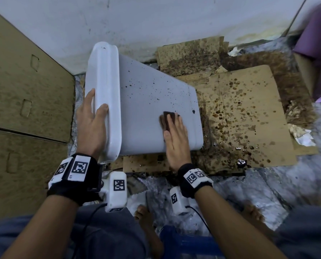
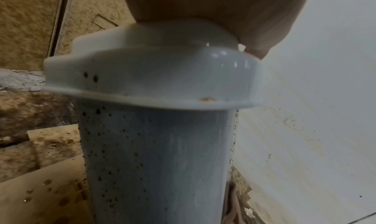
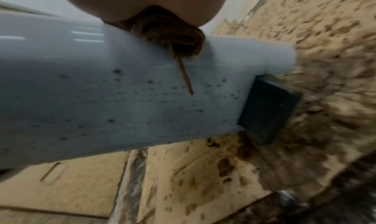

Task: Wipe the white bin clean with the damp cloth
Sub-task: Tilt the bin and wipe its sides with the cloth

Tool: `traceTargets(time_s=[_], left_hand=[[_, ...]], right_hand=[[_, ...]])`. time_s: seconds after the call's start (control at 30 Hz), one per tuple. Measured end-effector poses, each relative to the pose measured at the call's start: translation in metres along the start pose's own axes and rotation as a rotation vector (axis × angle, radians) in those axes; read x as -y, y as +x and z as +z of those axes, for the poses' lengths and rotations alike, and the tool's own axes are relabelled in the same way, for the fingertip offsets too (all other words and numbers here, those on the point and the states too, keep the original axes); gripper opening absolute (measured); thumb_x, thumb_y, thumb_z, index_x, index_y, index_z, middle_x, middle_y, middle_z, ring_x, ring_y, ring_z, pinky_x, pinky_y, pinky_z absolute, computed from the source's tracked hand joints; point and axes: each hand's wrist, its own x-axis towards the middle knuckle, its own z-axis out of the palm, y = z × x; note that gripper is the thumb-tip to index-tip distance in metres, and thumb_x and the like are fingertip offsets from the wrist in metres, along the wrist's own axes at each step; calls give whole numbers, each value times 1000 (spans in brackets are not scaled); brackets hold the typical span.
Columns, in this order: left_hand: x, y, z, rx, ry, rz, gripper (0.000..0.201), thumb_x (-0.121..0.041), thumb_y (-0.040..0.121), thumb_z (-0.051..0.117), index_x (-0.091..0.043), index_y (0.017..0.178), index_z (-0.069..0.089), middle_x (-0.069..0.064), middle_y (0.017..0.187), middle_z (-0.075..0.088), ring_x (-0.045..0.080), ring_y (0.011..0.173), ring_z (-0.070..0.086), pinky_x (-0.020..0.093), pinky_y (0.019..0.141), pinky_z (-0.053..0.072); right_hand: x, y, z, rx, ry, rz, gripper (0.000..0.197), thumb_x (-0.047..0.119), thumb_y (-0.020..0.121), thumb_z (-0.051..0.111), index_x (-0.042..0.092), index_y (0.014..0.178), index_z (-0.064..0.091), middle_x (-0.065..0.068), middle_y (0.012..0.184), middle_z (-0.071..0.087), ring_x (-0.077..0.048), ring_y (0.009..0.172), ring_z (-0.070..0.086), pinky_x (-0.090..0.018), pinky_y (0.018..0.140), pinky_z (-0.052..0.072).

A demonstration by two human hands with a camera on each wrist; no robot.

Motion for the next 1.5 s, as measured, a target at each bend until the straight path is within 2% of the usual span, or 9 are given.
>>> traceTargets(time_s=[0.23,0.53,0.8,0.87,1.07,1.2,1.3,1.4,1.5], left_hand=[[9,5,-2,-6,-30,3,59,-43,88,43,-38,146,37,5,147,34,23,135,38,50,113,32],[18,8,-7,2,-56,-24,64,-53,80,42,-44,144,37,0,146,36,22,134,41,51,113,32],[15,8,-5,11,-48,-19,63,-56,79,42,-48,141,36,-4,146,34,23,134,40,51,112,33],[12,8,-5,14,-56,-29,63,-54,80,43,-45,141,36,-2,146,33,23,134,39,51,113,32],[3,7,-4,48,-30,-46,52,-38,92,43,-35,143,34,-1,135,34,22,127,40,47,112,31],[-11,16,-7,31,-29,-66,42,-35,83,47,-27,124,39,6,130,40,27,120,46,52,105,39],[-18,23,-6,4,10,-67,29,-33,87,48,-24,114,40,8,129,40,28,118,46,51,103,39],[-23,22,-2,-4,0,-82,21,-26,94,47,-23,113,38,4,124,33,28,117,43,47,104,37],[-24,20,2,30,-80,-55,25,-22,92,47,-21,114,35,2,142,33,25,129,40,48,109,33]], right_hand=[[-66,1,-20,-53,0,450,62,44,93,13,25,151,11,-3,161,1,-15,147,-5,-40,119,-6],[2,-14,10,-69,9,108,53,44,99,16,29,150,12,8,159,2,-5,146,-6,-29,118,-11],[-65,21,-21,-18,-90,547,50,34,104,21,26,152,9,-3,161,-1,-19,148,-4,-44,118,-6],[-50,20,-16,-31,-33,496,50,32,104,22,25,152,10,-3,161,-1,-18,148,-6,-42,119,-6],[33,6,-4,101,40,72,57,47,96,11,31,151,5,8,157,-10,-6,145,-15,-29,116,-15],[85,-2,-4,208,151,-100,56,27,96,27,21,151,16,9,157,-3,-1,144,-14,-21,115,-12],[107,2,-9,235,234,-148,51,16,96,34,20,147,25,10,156,5,0,144,-9,-21,117,-5],[115,22,-11,287,197,-193,53,16,100,33,20,151,18,2,160,2,-7,146,-8,-26,119,-1],[113,49,-8,289,95,-245,55,22,101,30,21,152,11,-3,160,-3,-14,147,-10,-34,120,-1]])
